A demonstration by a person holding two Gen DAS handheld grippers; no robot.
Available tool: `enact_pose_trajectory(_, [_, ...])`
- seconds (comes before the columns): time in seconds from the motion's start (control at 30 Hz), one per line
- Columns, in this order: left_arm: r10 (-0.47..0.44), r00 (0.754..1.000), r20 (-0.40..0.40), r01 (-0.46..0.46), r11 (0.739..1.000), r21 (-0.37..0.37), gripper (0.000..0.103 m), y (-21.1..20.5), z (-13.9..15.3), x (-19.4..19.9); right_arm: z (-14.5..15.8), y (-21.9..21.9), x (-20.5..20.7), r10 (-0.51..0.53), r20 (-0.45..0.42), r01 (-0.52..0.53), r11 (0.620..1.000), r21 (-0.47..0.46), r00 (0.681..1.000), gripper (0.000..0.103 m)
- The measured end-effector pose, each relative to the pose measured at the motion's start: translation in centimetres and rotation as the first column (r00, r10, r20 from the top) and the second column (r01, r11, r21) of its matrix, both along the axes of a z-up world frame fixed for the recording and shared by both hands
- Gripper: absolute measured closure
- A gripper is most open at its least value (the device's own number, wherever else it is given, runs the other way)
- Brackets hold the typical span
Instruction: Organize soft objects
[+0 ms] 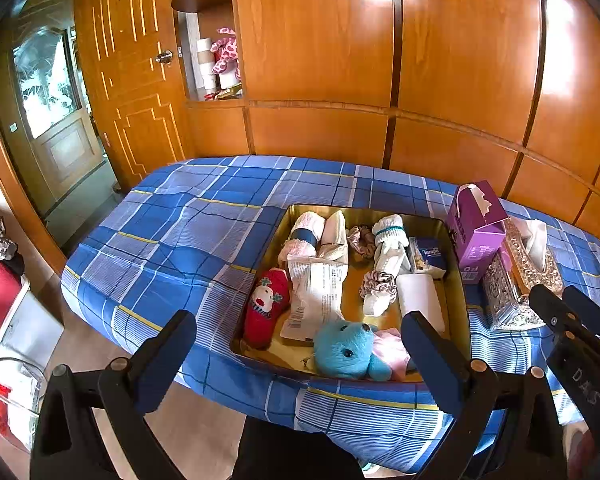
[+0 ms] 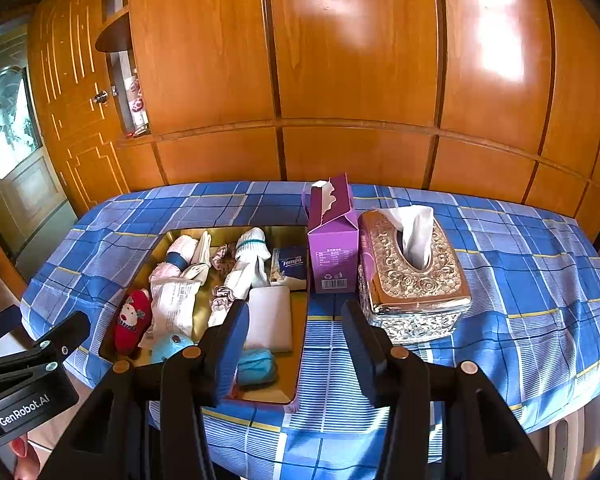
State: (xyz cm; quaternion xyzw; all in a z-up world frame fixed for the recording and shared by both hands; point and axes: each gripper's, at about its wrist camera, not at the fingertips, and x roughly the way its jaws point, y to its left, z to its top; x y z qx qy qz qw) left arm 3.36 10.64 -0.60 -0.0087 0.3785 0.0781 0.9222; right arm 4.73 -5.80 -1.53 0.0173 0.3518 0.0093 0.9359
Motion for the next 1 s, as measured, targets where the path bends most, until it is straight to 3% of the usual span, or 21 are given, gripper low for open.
enact_pose_trajectory(1.0, [0.011, 1.0, -0.011, -0.011, 1.0, 0.024, 0.0, 0.12, -0.64, 0.35, -0.06, 0.75, -0.17, 0.044, -0.007, -0.044, 0.999, 0.014, 0.999, 0.054])
